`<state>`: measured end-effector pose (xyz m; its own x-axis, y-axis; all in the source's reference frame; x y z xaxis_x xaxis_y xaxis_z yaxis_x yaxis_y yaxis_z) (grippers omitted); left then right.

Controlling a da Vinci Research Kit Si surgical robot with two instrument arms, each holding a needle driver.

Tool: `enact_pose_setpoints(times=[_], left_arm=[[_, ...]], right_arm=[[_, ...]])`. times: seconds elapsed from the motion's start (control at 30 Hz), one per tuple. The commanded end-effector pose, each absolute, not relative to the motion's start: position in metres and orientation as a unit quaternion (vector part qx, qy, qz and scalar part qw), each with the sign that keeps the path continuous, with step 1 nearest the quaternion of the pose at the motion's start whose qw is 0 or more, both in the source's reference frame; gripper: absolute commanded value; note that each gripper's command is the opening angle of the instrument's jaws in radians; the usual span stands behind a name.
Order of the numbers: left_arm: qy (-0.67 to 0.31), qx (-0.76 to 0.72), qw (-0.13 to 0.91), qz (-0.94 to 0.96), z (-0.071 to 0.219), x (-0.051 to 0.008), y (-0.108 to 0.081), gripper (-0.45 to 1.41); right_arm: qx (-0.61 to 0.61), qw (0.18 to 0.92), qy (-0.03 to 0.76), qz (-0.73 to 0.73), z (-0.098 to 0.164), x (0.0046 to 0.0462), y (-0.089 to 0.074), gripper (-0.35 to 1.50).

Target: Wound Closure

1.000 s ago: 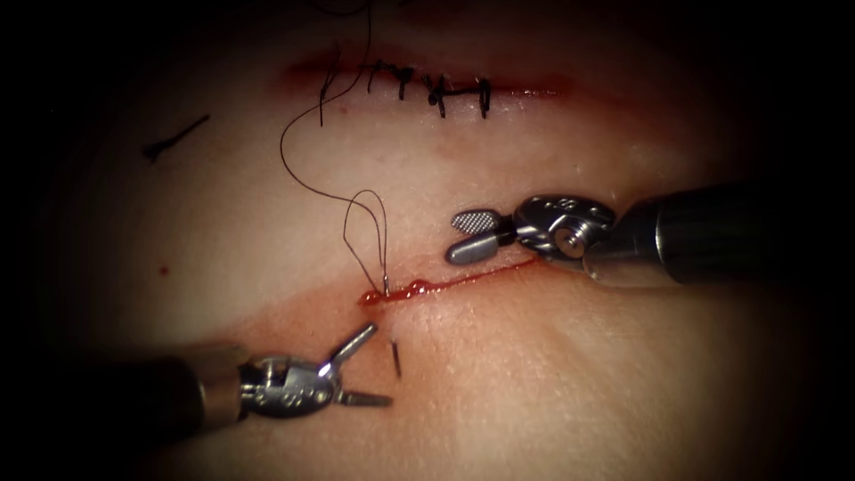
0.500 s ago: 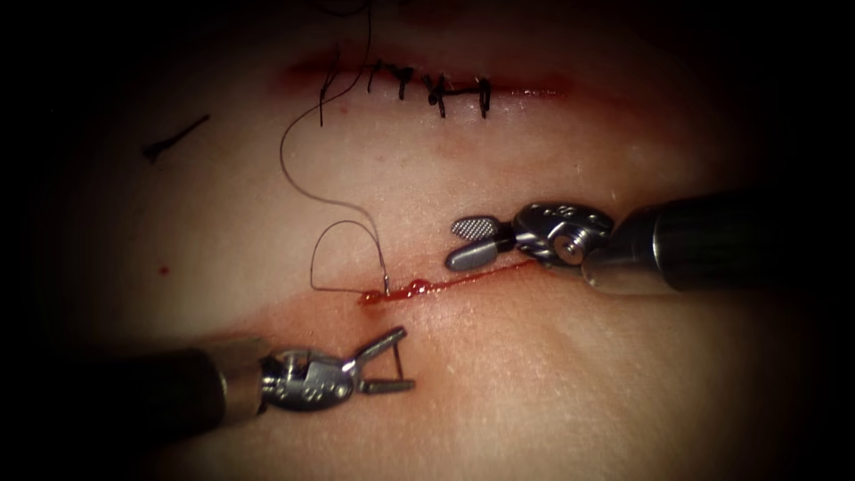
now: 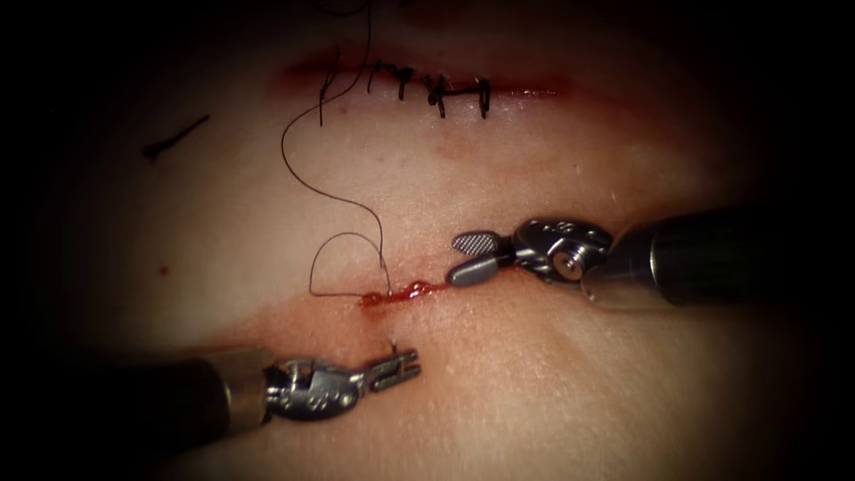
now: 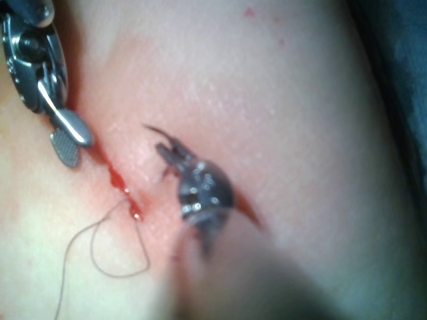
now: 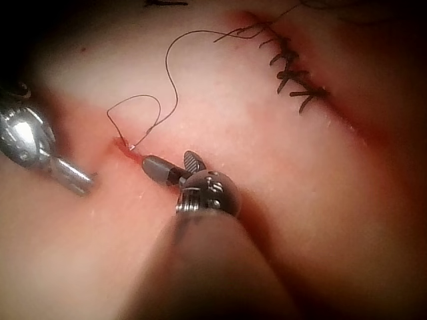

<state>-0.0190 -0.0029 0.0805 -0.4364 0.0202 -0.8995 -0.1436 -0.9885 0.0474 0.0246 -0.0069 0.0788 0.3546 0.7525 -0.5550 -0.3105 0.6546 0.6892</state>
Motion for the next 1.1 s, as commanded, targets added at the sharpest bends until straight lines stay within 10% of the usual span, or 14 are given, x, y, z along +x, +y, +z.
enact_pose_setpoints(times=[0.03,1.1], left_arm=[[0.051,-0.533,0.049,0.843,0.081,-0.0197,-0.004,-0.45],[0.155,-0.550,0.014,0.820,0.067,-0.0162,0.004,-0.45]], right_arm=[[0.244,0.786,0.457,0.337,0.079,0.0251,-0.007,1.30],[0.242,0.786,0.459,0.336,0.080,0.0251,-0.008,1.30]])
